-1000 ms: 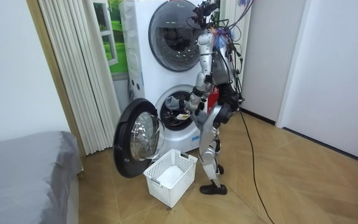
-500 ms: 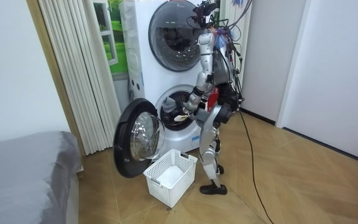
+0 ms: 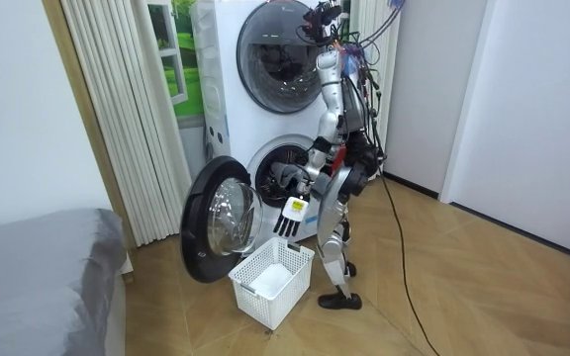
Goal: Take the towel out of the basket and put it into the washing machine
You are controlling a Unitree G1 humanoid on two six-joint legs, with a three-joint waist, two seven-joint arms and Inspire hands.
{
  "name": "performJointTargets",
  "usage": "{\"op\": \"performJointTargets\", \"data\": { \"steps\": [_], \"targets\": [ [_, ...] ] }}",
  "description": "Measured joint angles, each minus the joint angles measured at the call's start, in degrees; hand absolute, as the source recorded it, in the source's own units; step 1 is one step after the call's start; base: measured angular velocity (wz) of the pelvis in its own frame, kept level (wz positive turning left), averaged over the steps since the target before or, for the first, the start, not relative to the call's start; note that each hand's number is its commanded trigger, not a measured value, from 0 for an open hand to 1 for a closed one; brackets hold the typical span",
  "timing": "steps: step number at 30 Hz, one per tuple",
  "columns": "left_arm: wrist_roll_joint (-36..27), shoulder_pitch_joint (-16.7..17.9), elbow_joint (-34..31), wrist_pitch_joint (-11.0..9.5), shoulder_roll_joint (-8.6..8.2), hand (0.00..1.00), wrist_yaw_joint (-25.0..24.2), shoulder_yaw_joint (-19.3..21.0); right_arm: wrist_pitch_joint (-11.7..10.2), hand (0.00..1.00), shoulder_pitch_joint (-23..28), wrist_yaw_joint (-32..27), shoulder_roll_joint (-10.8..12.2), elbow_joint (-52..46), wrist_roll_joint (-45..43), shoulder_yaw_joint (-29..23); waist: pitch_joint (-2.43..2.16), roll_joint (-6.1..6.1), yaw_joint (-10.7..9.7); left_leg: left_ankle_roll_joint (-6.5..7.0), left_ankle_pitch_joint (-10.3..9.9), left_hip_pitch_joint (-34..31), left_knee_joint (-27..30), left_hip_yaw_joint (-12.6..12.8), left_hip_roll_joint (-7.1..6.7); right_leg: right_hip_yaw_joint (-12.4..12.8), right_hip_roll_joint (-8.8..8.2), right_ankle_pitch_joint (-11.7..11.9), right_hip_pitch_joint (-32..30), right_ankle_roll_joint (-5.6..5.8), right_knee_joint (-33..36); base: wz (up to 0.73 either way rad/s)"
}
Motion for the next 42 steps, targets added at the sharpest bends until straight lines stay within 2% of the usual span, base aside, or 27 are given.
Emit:
{"op": "performJointTargets", "data": {
  "steps": [5,7,12,14,18,20,22,26,28,30,34,38,40,41,42],
  "targets": [
    [7.68,1.35,3.52,-0.33,0.42,0.0,3.81,0.01,1.15,1.0,-0.15,-1.08,-1.42,2.98,8.88,-3.0,0.1,0.44,0.47,0.27,0.15,-0.51,0.15,-0.72,-0.73,-0.76,-0.62,-0.56,-0.07,0.37,0.53,0.14],
    [8.38,2.1,4.39,0.02,0.6,0.0,4.79,0.09,1.36,1.0,-0.19,-1.75,-1.89,4.01,13.03,-4.73,0.1,0.51,0.58,0.4,0.12,-0.52,0.06,-0.72,-1.28,-0.43,-1.2,-1.41,-0.55,0.66,1.79,0.14],
    [8.93,2.97,5.08,1.0,0.88,0.0,5.97,0.32,2.58,1.0,-0.19,-3.03,-2.29,4.52,18.77,-5.58,0.12,0.54,0.62,0.41,0.09,-1.11,0.18,-0.6,-1.1,-0.38,-1.14,-1.59,-1.38,0.4,2.21,0.0],
    [8.92,2.75,5.01,0.99,0.91,0.0,6.04,0.29,2.95,1.0,-0.6,-3.16,-2.42,4.4,21.49,-5.57,0.07,0.37,0.62,0.38,0.08,-1.34,0.47,-0.41,-1.16,-0.36,-1.75,-2.0,-1.91,0.28,3.09,0.02],
    [8.91,2.1,4.66,0.29,1.19,0.0,7.04,0.25,4.13,1.0,-2.55,-4.29,-3.83,3.62,26.98,-6.57,0.18,0.11,0.28,0.4,0.09,-1.82,1.62,-0.42,-2.15,0.26,-2.98,-3.42,-3.17,0.25,6.22,0.08],
    [8.93,2.27,3.99,0.09,2.11,0.0,7.33,0.31,5.41,1.0,-3.53,-5.0,-4.05,2.63,29.78,-7.07,0.29,-0.47,0.26,0.39,0.08,-2.08,2.37,-0.35,-2.06,0.4,-3.34,-3.81,-3.48,0.07,6.92,0.02],
    [8.97,3.03,2.95,-0.01,3.04,0.0,8.58,0.59,6.67,1.0,-3.99,-6.05,-4.13,-0.46,33.79,-8.09,0.36,-1.73,0.53,0.38,0.08,-2.09,2.57,0.27,-2.0,1.03,-3.42,-3.96,-4.14,-0.09,7.75,-0.02],
    [9.04,3.92,2.78,-0.25,3.1,0.0,9.79,2.77,7.78,1.0,-5.1,-7.48,-5.65,-6.0,39.07,-11.77,0.28,-2.45,0.22,0.46,0.06,-2.19,2.91,0.9,-1.91,1.24,-3.6,-3.91,-4.3,-0.04,7.97,-0.01],
    [9.05,4.84,2.04,-0.46,3.11,0.0,11.8,4.61,8.56,1.0,-6.94,-8.95,-6.79,-7.87,42.14,-13.62,0.23,-3.18,0.2,0.53,0.04,-2.67,3.31,0.99,-2.01,1.36,-3.77,-3.86,-4.83,-0.02,8.47,0.02],
    [9.21,5.8,0.98,-0.46,3.1,0.0,13.21,5.11,9.11,1.0,-7.17,-10.61,-6.81,-8.47,42.43,-14.37,0.25,-3.49,0.14,0.69,0.02,-3.08,3.64,1.21,-2.17,1.38,-3.96,-3.91,-5.27,0.05,9.14,0.07],
    [13.74,7.33,0.0,-0.53,2.95,0.0,14.86,8.51,12.34,1.0,-7.82,-14.61,-6.85,-11.39,42.44,-16.08,0.28,-3.72,-2.06,1.19,0.26,-4.11,4.28,1.15,-3.02,0.98,-5.59,-3.99,-6.12,0.19,10.19,0.11],
    [14.12,7.56,-0.2,-0.54,2.7,0.0,16.09,10.45,14.61,0.98,-9.77,-18.89,-6.86,-11.39,42.44,-18.34,0.25,-3.67,-3.45,2.07,0.41,-4.69,4.22,1.16,-3.14,1.04,-5.8,-3.79,-6.45,0.86,10.25,0.1],
    [14.13,7.77,-0.21,-0.27,2.63,0.0,17.1,11.36,15.15,0.65,-11.15,-20.55,-6.89,-11.39,42.44,-18.73,0.24,-3.63,-4.68,2.58,0.6,-5.47,4.2,1.11,-3.75,1.06,-6.51,-3.62,-7.31,1.15,10.63,0.09],
    [14.13,7.76,-0.22,-0.17,2.63,0.0,17.18,11.35,15.15,0.0,-11.41,-20.6,-6.94,-11.39,42.44,-18.83,0.24,-3.63,-4.85,2.74,0.56,-5.68,4.16,1.07,-3.87,1.14,-6.61,-3.57,-7.58,1.23,10.78,0.04],
    [14.13,7.72,-0.22,0.08,2.63,0.0,17.25,11.35,15.16,0.0,-11.79,-20.82,-6.95,-11.38,42.44,-19.09,0.24,-3.59,-4.92,2.93,0.46,-5.98,4.18,1.1,-3.89,1.31,-6.62,-3.48,-7.94,1.39,10.8,0.0]
  ]
}}
